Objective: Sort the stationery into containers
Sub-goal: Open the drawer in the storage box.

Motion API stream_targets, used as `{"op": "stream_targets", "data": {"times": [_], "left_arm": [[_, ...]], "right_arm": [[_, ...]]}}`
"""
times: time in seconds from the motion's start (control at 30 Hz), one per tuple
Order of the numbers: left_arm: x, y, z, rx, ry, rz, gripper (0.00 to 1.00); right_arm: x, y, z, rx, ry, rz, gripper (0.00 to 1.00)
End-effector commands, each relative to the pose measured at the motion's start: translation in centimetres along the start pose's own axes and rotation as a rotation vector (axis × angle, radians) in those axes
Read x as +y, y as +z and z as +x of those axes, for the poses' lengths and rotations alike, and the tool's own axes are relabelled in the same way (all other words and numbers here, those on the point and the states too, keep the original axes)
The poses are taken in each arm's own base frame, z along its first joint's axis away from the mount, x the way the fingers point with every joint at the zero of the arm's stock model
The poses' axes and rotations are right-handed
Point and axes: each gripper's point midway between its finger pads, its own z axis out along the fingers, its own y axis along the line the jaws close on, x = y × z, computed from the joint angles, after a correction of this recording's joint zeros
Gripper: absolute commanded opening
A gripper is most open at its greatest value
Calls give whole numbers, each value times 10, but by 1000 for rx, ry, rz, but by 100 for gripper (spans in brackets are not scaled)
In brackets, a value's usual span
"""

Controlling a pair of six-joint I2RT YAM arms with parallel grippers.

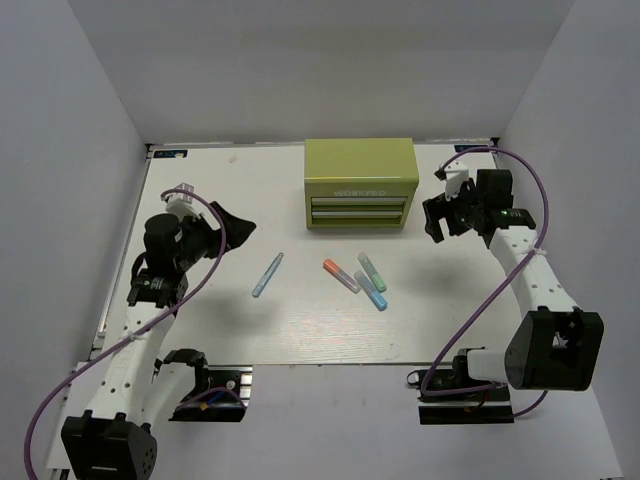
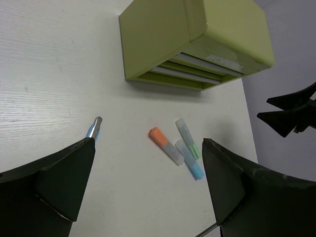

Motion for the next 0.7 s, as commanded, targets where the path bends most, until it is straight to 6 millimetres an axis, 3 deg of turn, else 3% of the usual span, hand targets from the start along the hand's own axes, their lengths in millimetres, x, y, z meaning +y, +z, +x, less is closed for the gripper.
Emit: {"op": "stream_targets", "data": {"times": [0.0, 0.2, 0.4, 0.43, 0.67], "left_arm": [[-8, 8, 3, 26, -22, 65, 100], [-13, 24, 3, 50, -54, 103, 98], [-23, 36, 4, 63, -54, 143, 86], [-25, 42, 10, 90, -64, 154, 77], [-54, 71, 31, 152, -80, 208, 45]], "right_arm": [[9, -12, -11, -50, -46, -40, 90], [20, -20, -13, -73, -121, -86, 90], [2, -21, -4, 6, -147, -7, 90], [1, -22, -2, 18, -166, -4, 90], [-9, -31, -11, 24, -204, 45, 90]]}}
